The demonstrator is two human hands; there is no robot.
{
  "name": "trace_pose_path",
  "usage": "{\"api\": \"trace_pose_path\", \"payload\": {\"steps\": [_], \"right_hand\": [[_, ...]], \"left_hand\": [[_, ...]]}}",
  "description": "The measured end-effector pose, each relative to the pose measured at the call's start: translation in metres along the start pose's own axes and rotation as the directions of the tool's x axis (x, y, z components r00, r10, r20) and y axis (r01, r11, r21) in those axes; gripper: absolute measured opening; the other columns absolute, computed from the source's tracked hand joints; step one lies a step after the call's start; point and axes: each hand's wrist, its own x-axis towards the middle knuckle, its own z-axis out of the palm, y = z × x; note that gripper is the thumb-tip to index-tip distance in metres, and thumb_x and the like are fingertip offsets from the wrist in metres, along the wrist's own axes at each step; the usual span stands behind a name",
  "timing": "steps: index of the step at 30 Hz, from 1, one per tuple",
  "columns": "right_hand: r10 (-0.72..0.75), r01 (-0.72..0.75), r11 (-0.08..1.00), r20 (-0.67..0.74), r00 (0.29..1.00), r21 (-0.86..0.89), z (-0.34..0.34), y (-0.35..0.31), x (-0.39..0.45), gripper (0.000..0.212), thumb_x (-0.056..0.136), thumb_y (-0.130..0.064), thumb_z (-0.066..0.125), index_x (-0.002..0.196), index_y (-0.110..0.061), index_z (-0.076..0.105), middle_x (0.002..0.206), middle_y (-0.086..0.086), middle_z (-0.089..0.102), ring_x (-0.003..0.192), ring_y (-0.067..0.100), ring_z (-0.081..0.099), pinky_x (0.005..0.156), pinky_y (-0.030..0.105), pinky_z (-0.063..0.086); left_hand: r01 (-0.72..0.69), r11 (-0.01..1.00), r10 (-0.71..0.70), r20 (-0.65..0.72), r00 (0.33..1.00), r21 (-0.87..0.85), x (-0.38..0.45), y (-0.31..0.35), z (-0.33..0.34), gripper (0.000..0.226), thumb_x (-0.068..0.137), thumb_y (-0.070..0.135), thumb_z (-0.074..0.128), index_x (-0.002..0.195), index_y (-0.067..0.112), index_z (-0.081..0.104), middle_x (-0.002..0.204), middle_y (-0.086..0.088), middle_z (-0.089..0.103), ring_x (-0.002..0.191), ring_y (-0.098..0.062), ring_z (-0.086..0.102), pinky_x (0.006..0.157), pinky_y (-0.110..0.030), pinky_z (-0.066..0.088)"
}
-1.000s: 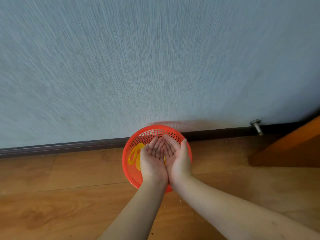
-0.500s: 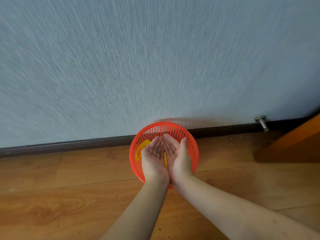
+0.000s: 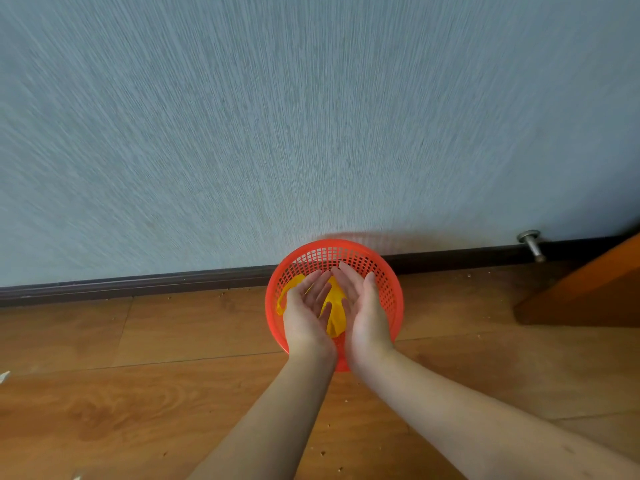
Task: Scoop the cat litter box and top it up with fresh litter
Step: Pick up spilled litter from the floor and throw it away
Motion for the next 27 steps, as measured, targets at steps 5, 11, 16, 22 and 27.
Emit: {"api": "trace_pose_path", "payload": {"steps": [5, 11, 16, 22, 27], "right_hand": [[0.027, -0.028, 0.999, 0.032, 0.999, 0.037, 0.002, -0.004, 0.004, 0.044, 0.103, -0.045, 0.025, 0.120, -0.026, 0.061, 0.120, -0.010, 0.067, 0.116, 0.003, 0.055, 0.095, 0.024, 0.040], [-0.061, 0.057, 0.992, -0.035, 0.998, -0.109, 0.002, -0.009, 0.010, 0.036, 0.103, -0.040, 0.030, 0.117, -0.032, 0.062, 0.120, -0.010, 0.066, 0.112, 0.003, 0.058, 0.097, 0.026, 0.044], [-0.181, 0.160, 0.930, -0.033, 0.983, -0.330, -0.002, -0.015, 0.015, 0.028, 0.104, -0.032, 0.033, 0.126, -0.035, 0.050, 0.122, -0.011, 0.062, 0.112, 0.008, 0.059, 0.104, 0.036, 0.043], [-0.142, 0.111, 0.876, -0.030, 0.989, -0.469, -0.012, -0.017, 0.030, 0.037, 0.101, -0.026, 0.040, 0.138, -0.033, 0.044, 0.120, -0.014, 0.062, 0.115, 0.010, 0.058, 0.107, 0.041, 0.041], [-0.102, 0.091, 0.764, 0.019, 0.995, -0.639, -0.014, -0.017, 0.027, 0.048, 0.100, -0.029, 0.040, 0.147, -0.027, 0.032, 0.126, -0.009, 0.059, 0.116, 0.014, 0.058, 0.104, 0.046, 0.044]], "left_hand": [[-0.101, 0.983, 0.103, -0.006, 0.995, 0.156, 0.000, 0.005, 0.003, 0.034, 0.098, 0.017, 0.036, 0.104, 0.014, 0.069, 0.101, -0.001, 0.076, 0.100, -0.013, 0.069, 0.093, -0.034, 0.051], [-0.326, 0.734, 0.322, 0.118, 0.939, 0.596, 0.013, 0.010, -0.006, 0.033, 0.100, 0.020, 0.035, 0.093, 0.024, 0.067, 0.099, 0.008, 0.068, 0.102, -0.014, 0.065, 0.086, -0.044, 0.056], [-0.543, 0.128, 0.381, 0.464, 0.799, 0.830, 0.019, 0.021, -0.017, 0.035, 0.104, 0.034, 0.032, 0.133, 0.029, 0.050, 0.125, 0.006, 0.064, 0.107, -0.018, 0.062, 0.082, -0.034, 0.048], [-0.565, -0.162, 0.256, 0.587, 0.768, 0.809, 0.025, 0.036, -0.019, 0.054, 0.103, 0.048, 0.021, 0.152, 0.027, 0.029, 0.148, 0.001, 0.047, 0.128, -0.021, 0.051, 0.093, -0.036, 0.046], [-0.524, -0.257, 0.166, 0.571, 0.804, 0.812, 0.030, 0.031, -0.023, 0.061, 0.103, 0.049, 0.026, 0.155, 0.017, 0.022, 0.153, -0.006, 0.041, 0.133, -0.025, 0.046, 0.098, -0.038, 0.043]]}}
